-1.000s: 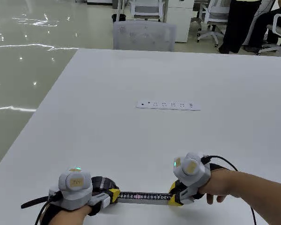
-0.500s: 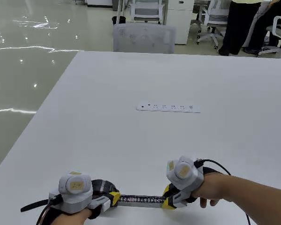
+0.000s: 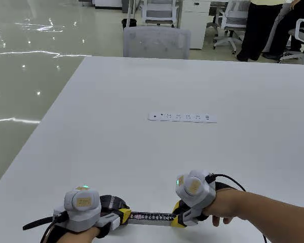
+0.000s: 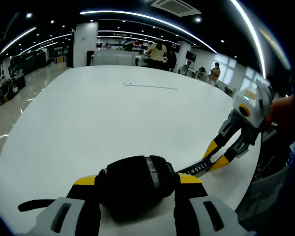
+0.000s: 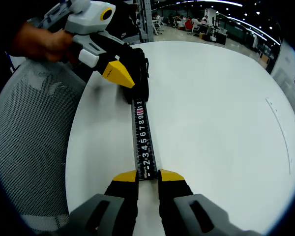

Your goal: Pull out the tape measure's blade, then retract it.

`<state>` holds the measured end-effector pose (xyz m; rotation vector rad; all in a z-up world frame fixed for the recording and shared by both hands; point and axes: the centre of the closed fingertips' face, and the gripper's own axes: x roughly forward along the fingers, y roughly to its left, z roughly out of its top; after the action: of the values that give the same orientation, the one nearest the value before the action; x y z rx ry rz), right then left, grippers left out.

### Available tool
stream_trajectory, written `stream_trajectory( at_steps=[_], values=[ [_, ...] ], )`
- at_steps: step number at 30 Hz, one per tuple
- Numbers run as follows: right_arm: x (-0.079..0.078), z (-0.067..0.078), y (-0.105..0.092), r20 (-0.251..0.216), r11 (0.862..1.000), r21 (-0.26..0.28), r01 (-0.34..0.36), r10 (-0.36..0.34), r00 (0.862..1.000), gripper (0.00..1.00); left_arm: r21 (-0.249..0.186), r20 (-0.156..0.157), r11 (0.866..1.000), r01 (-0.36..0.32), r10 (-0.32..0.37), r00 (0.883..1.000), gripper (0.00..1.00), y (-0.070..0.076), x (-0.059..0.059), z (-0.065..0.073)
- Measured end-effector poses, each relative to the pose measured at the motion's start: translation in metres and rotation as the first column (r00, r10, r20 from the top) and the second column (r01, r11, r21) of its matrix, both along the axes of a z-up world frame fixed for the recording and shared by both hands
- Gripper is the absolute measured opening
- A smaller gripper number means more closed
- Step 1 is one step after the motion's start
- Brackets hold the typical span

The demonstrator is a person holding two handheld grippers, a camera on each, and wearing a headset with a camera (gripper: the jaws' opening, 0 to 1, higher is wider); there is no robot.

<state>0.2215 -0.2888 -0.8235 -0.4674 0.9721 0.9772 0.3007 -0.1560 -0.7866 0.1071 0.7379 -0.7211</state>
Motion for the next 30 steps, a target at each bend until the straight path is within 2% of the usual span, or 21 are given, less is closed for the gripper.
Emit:
stream_trajectory(
  at_steps=[30],
  values=[
    [0.014,0.000,0.027,0.025,1.000,0.024,0.004,-0.004,1.000,0.14,0.000,-0.004,1.000,-0.005,0.005,1.000,0.57,-0.003,0.000,0.000]
  ],
)
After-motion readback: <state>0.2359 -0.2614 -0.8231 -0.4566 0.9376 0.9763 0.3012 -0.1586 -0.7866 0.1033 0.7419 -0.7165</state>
